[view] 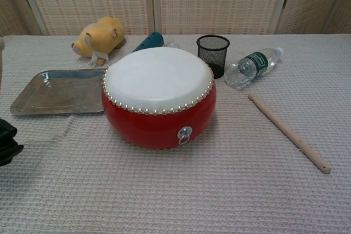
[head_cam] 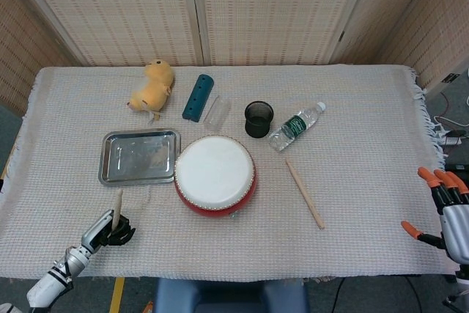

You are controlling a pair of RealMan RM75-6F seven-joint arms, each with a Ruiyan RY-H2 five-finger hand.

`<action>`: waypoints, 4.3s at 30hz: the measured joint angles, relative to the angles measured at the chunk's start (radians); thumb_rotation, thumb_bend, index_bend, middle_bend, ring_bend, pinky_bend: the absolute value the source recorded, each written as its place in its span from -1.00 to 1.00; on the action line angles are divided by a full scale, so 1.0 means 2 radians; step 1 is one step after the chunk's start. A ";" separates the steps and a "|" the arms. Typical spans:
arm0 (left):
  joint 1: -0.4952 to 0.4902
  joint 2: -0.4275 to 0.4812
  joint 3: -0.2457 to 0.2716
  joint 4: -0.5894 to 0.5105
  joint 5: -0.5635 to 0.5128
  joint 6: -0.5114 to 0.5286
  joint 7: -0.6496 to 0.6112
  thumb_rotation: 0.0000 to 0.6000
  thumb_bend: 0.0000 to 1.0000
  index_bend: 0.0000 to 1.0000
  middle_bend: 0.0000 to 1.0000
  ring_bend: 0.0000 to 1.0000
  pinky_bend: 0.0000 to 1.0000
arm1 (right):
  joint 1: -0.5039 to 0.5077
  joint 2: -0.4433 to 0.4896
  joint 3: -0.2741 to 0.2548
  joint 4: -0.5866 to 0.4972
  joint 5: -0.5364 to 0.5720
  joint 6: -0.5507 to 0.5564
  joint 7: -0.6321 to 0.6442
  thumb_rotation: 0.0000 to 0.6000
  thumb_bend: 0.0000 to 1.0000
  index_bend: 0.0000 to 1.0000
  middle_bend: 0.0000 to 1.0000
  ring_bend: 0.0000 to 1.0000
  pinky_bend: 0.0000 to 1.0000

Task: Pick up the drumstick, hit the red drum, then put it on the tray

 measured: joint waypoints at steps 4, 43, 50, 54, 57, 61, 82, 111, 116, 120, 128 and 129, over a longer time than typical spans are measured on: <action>-0.010 0.026 -0.021 -0.019 -0.009 0.004 0.070 1.00 0.66 1.00 1.00 1.00 1.00 | 0.006 0.004 0.005 0.001 -0.003 0.000 0.001 1.00 -0.81 -0.81 -0.68 -0.98 -0.81; -0.161 -0.014 -0.203 -0.191 -0.360 -0.048 1.033 1.00 0.66 1.00 1.00 1.00 1.00 | 0.028 0.018 -0.006 0.017 0.026 -0.066 0.015 1.00 -0.81 -0.81 -0.68 -0.99 -0.81; -0.154 -0.004 -0.223 -0.203 -0.368 -0.052 0.916 1.00 0.66 1.00 1.00 1.00 1.00 | 0.031 0.021 -0.008 0.014 0.026 -0.075 0.013 1.00 -0.81 -0.81 -0.68 -1.00 -0.86; -0.160 -0.005 -0.213 -0.192 -0.366 -0.058 0.939 1.00 0.66 1.00 1.00 1.00 1.00 | 0.034 0.021 -0.009 0.012 0.025 -0.078 0.010 1.00 -0.81 -0.81 -0.68 -1.00 -0.88; -0.169 -0.008 -0.200 -0.181 -0.368 -0.064 0.992 1.00 0.66 1.00 1.00 1.00 1.00 | 0.034 0.021 -0.009 0.012 0.026 -0.079 0.010 1.00 -0.81 -0.81 -0.68 -1.00 -0.88; -0.177 -0.007 -0.188 -0.177 -0.373 -0.067 1.053 1.00 0.66 1.00 1.00 1.00 1.00 | 0.033 0.020 -0.009 0.013 0.026 -0.077 0.011 1.00 -0.81 -0.81 -0.68 -1.00 -0.88; -0.178 -0.002 -0.192 -0.170 -0.376 -0.076 0.990 1.00 0.66 1.00 1.00 1.00 1.00 | 0.031 0.016 -0.009 0.023 0.025 -0.068 0.022 1.00 -0.81 -0.81 -0.68 -1.00 -0.88; -0.175 0.005 -0.195 -0.181 -0.380 -0.077 1.001 1.00 0.65 1.00 1.00 1.00 1.00 | 0.031 0.011 -0.007 0.030 0.024 -0.063 0.028 1.00 -0.81 -0.81 -0.68 -1.00 -0.88; -0.165 0.020 -0.214 -0.206 -0.376 -0.081 0.895 1.00 0.65 1.00 1.00 1.00 1.00 | 0.030 0.010 -0.007 0.031 0.025 -0.063 0.028 1.00 -0.81 -0.81 -0.68 -1.00 -0.88; -0.165 0.024 -0.214 -0.207 -0.372 -0.088 0.850 1.00 0.65 1.00 1.00 1.00 1.00 | 0.031 0.009 -0.007 0.031 0.025 -0.063 0.028 1.00 -0.81 -0.81 -0.68 -1.00 -0.88; -0.179 -0.003 -0.183 -0.161 -0.377 -0.089 0.972 1.00 0.65 1.00 1.00 1.00 1.00 | 0.031 0.010 -0.007 0.030 0.027 -0.064 0.027 1.00 -0.81 -0.82 -0.68 -1.00 -0.88; -0.179 -0.005 -0.182 -0.158 -0.378 -0.088 0.986 1.00 0.65 1.00 1.00 1.00 1.00 | 0.030 0.009 -0.007 0.029 0.026 -0.063 0.026 1.00 -0.81 -0.82 -0.68 -1.00 -0.88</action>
